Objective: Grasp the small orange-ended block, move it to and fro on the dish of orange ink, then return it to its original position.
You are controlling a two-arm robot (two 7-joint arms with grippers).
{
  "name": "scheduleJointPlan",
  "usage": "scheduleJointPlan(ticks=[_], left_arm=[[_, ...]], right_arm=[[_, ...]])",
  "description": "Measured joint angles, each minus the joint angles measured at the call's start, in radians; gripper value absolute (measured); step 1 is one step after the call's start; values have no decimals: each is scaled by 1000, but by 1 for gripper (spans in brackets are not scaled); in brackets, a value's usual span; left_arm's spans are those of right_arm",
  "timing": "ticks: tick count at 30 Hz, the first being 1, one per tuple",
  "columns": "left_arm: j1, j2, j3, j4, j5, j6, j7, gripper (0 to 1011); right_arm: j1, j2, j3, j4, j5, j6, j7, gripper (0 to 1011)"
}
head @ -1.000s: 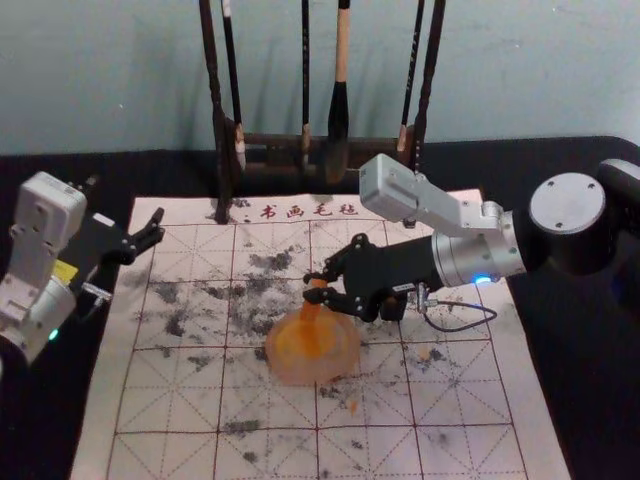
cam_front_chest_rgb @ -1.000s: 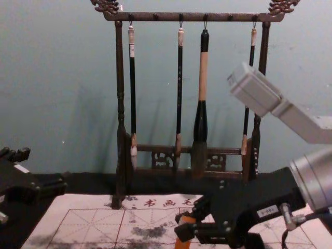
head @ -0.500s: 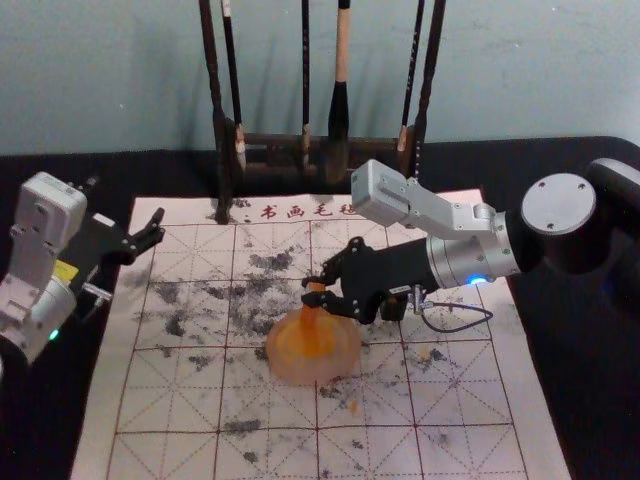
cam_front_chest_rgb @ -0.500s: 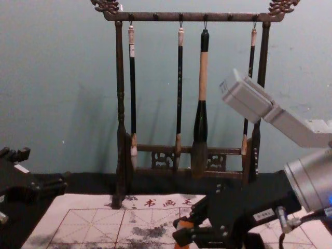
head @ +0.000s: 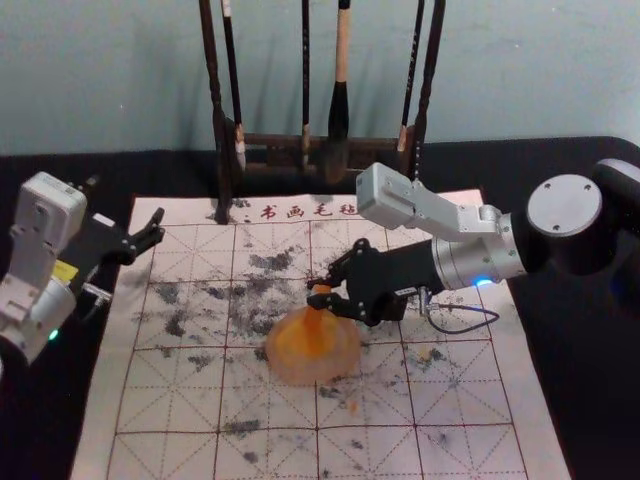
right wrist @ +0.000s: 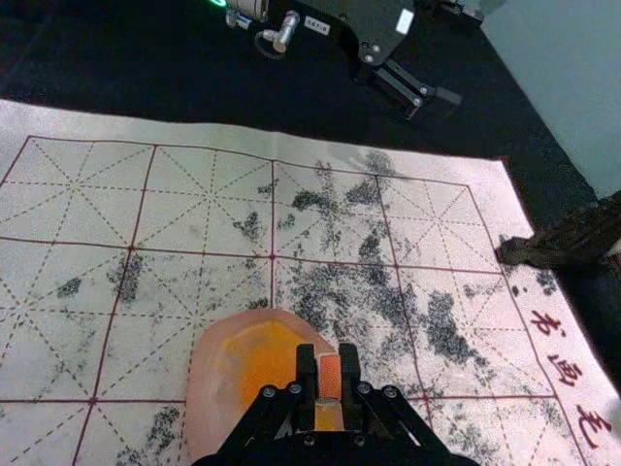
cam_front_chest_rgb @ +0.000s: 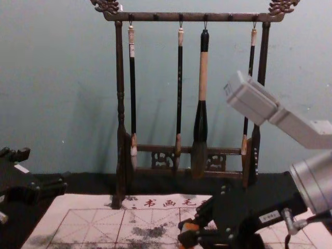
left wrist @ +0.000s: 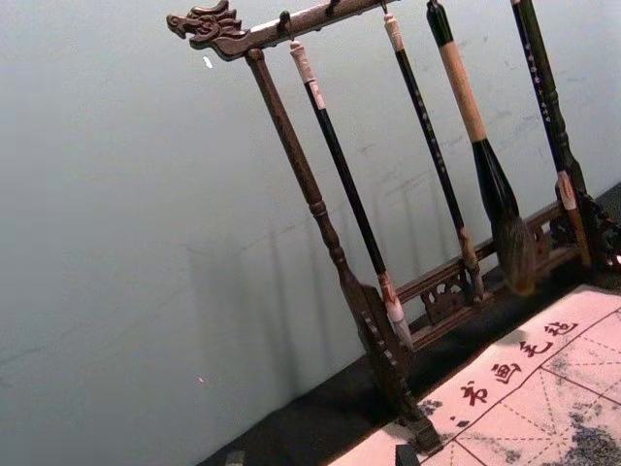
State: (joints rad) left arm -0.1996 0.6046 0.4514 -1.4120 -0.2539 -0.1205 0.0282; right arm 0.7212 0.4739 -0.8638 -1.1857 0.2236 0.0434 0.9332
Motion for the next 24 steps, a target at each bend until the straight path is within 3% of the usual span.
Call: scheduleJointPlan(ticks=[24], left_arm=[[0,0,0,0,0,0,0,1001]], right_arm=[[-25,57,12,-66,-9,14,-2,142]])
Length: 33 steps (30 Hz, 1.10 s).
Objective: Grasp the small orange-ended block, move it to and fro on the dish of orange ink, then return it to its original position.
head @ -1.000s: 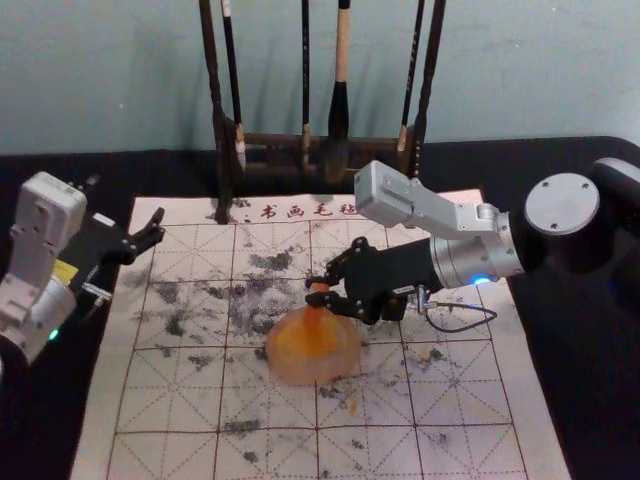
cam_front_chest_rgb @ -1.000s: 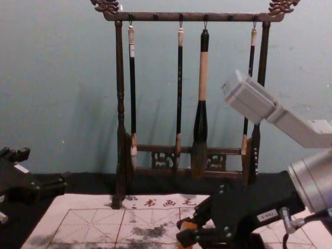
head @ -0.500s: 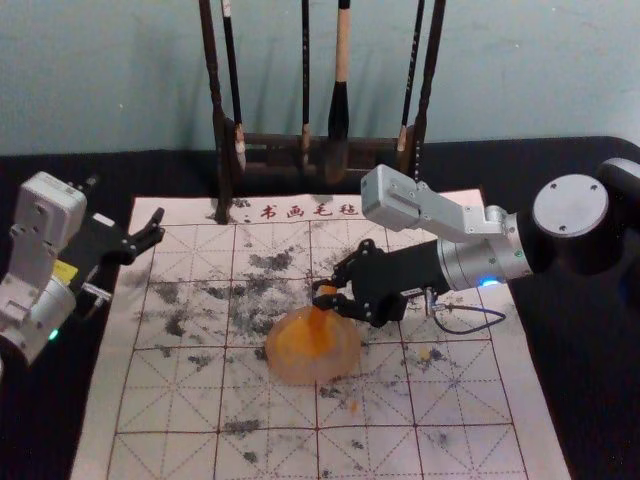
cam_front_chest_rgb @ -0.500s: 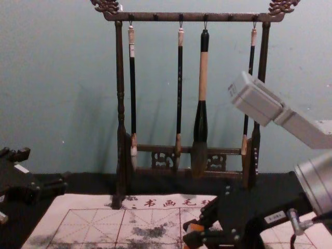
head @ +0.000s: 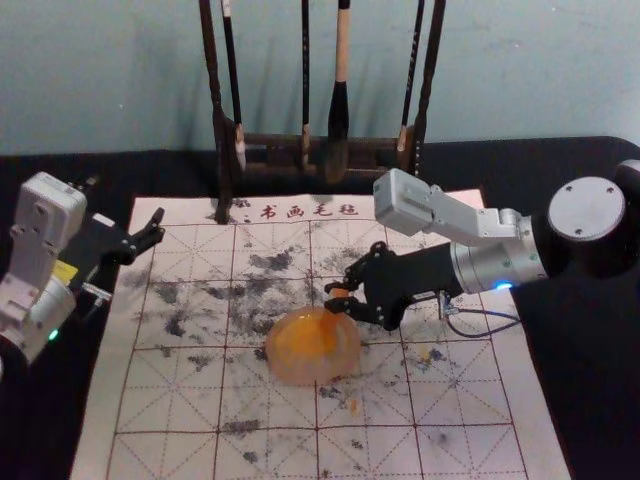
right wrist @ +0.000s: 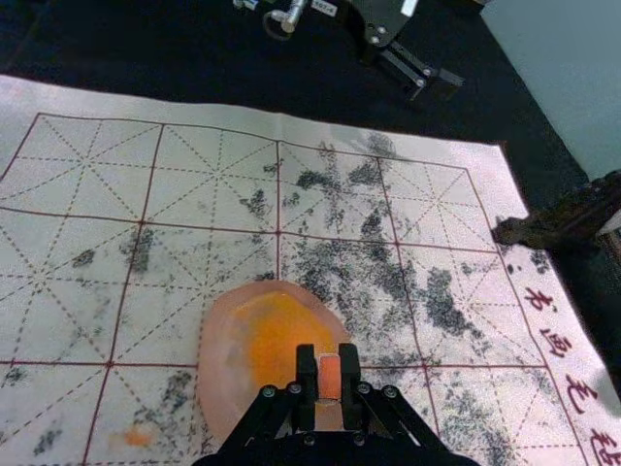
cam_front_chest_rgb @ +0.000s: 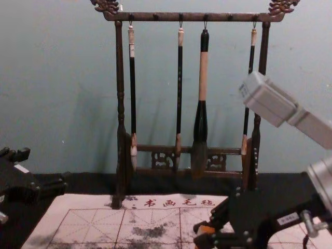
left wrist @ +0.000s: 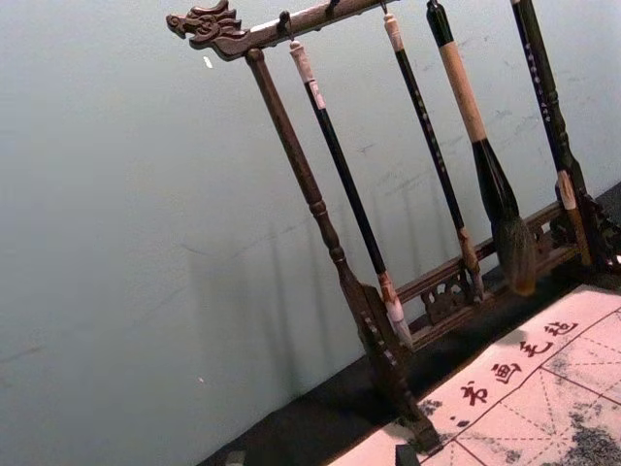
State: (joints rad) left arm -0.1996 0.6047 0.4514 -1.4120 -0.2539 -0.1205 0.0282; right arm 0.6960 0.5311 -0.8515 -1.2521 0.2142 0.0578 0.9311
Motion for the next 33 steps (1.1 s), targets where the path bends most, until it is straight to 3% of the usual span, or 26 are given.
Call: scheduleJointPlan(ticks=[17,33], left_arm=[[0,0,0,0,0,0,0,1001],[0,0,0,0,0,0,0,1001]], right_arm=[[-22,41,-14,-73,-1,-8,28,142],[-10,15,-38,-70,0,-17,40,142]])
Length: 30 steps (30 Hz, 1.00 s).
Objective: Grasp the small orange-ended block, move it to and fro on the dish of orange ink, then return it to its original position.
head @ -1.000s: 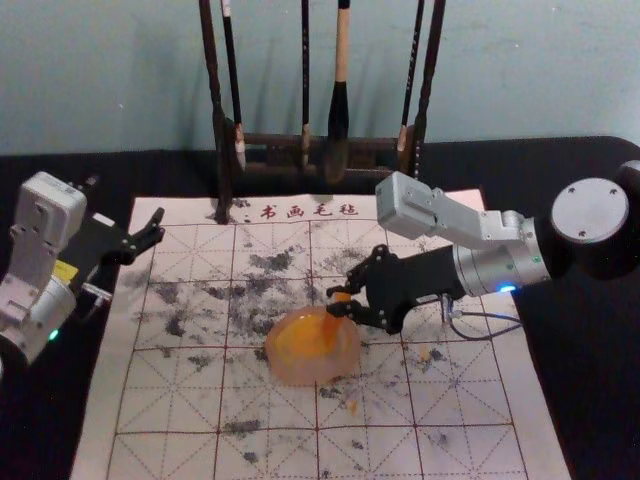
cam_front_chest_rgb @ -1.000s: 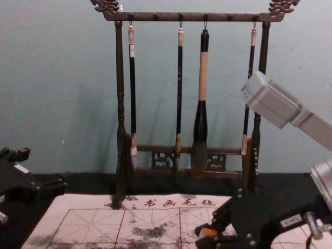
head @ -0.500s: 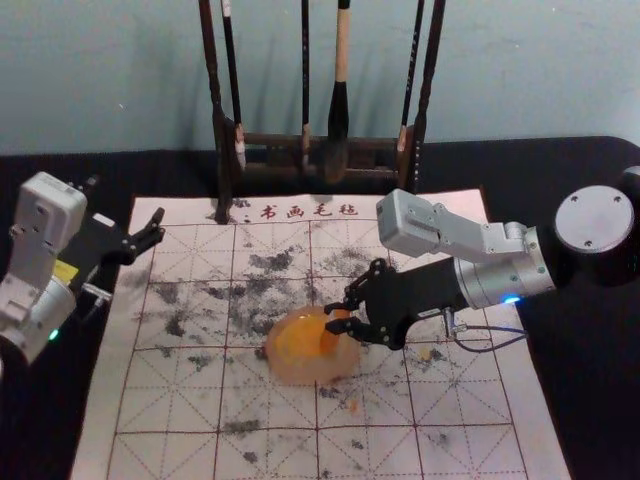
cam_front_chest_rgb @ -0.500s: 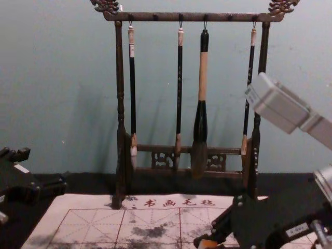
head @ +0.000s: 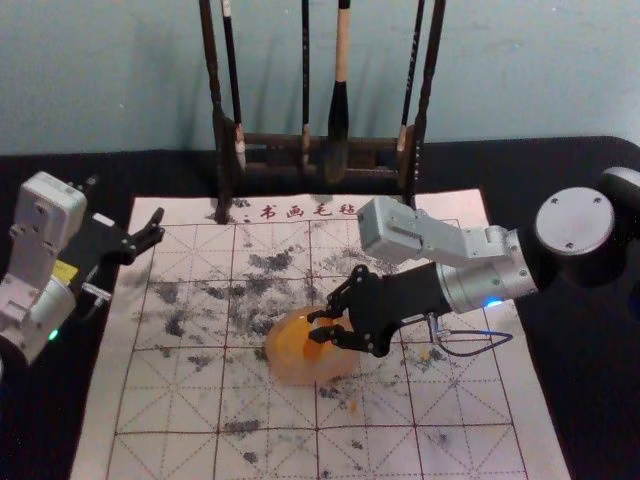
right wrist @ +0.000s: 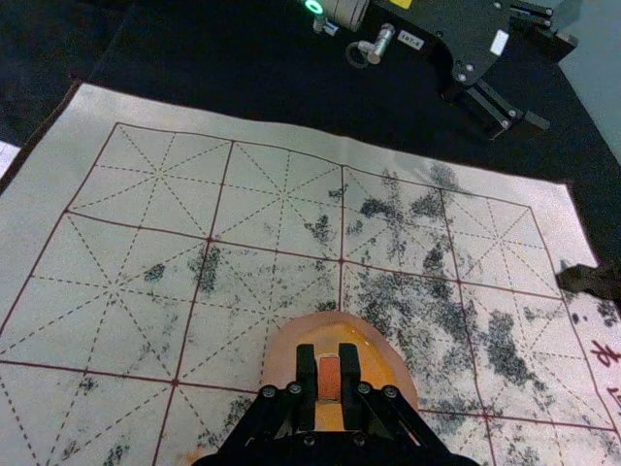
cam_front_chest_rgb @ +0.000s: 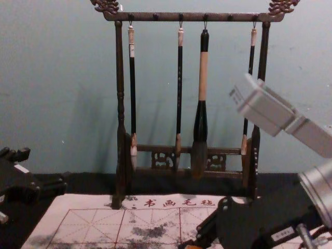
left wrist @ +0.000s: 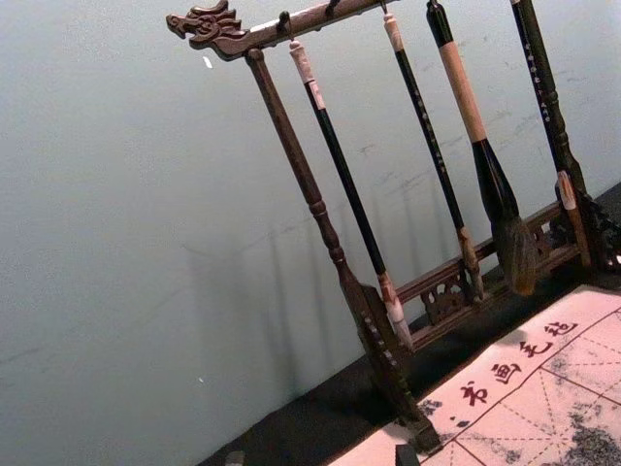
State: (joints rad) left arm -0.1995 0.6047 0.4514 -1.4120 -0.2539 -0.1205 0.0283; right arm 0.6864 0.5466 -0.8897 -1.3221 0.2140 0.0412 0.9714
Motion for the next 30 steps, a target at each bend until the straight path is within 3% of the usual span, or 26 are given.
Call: scheduleJointPlan(ticks=[30], left_arm=[[0,0,0,0,0,0,0,1001]], right_arm=[[46,-86,-20,101,-4,-12,-9,142]])
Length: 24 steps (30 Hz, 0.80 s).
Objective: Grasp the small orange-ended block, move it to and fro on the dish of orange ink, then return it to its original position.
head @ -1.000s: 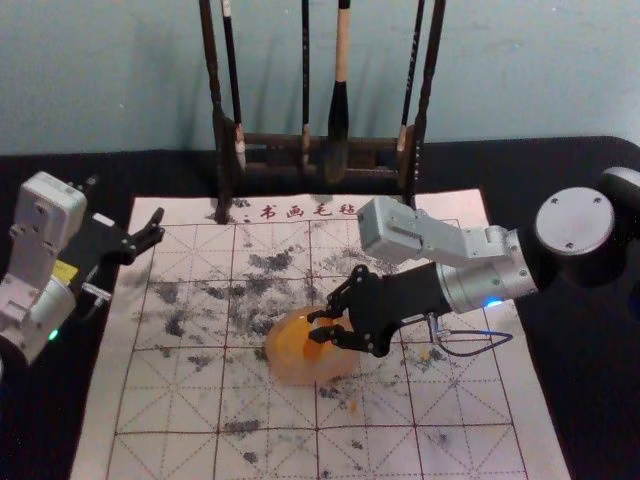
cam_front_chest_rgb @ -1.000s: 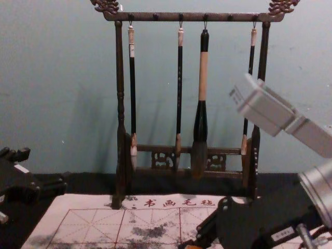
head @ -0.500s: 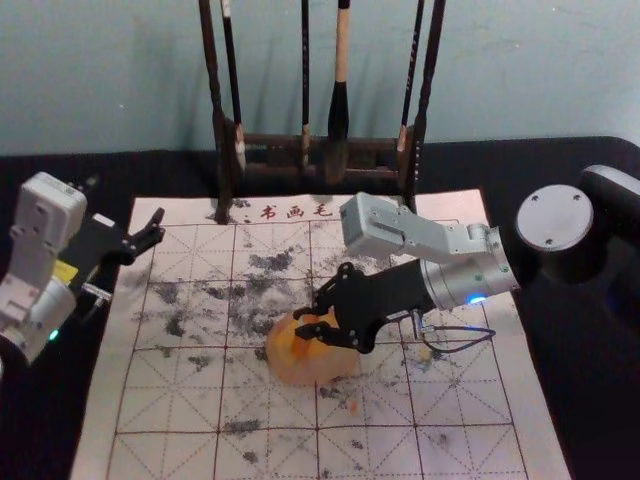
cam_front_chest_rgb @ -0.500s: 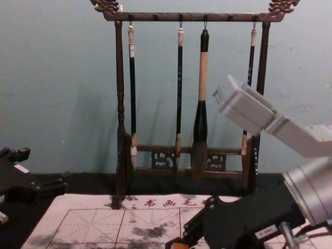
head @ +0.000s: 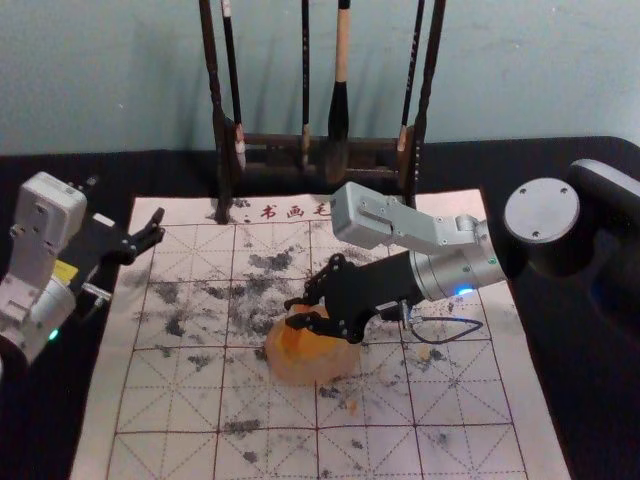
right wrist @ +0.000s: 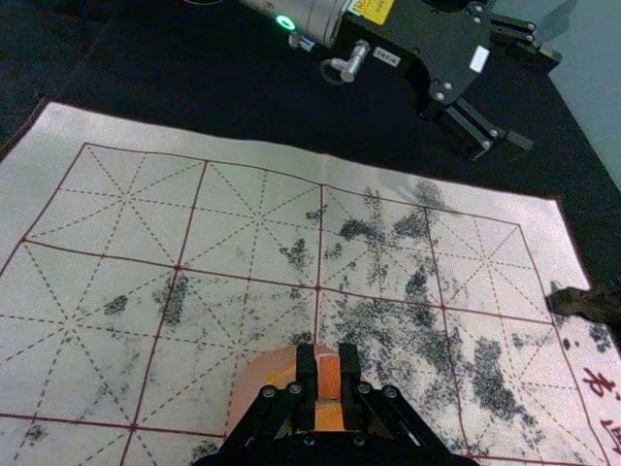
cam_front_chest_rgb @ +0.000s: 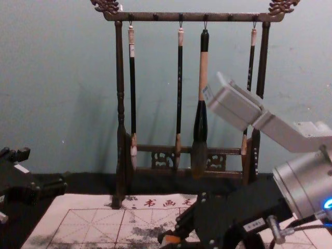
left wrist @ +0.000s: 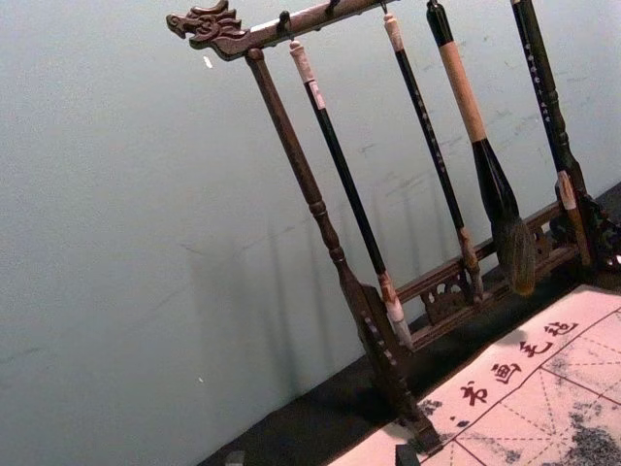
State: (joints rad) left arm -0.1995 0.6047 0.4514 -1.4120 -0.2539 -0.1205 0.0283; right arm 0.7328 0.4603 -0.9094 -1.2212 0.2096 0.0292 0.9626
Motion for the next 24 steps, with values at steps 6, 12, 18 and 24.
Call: scheduleJointPlan(ticks=[6,12,18,24], left_arm=[[0,0,0,0,0,0,0,1001],[0,0,0,0,0,0,0,1001],[0,0,0,0,0,0,0,1001],[0,0,0,0,0,0,0,1001]], right_arm=[[7,-10,0,21,-5,-1,-8,142],[9,-12,5,30,-9,2,-17,142],[9,-7,14,31,-13,5,-25,142],[5,5,22,22,-15,8,-30,142]])
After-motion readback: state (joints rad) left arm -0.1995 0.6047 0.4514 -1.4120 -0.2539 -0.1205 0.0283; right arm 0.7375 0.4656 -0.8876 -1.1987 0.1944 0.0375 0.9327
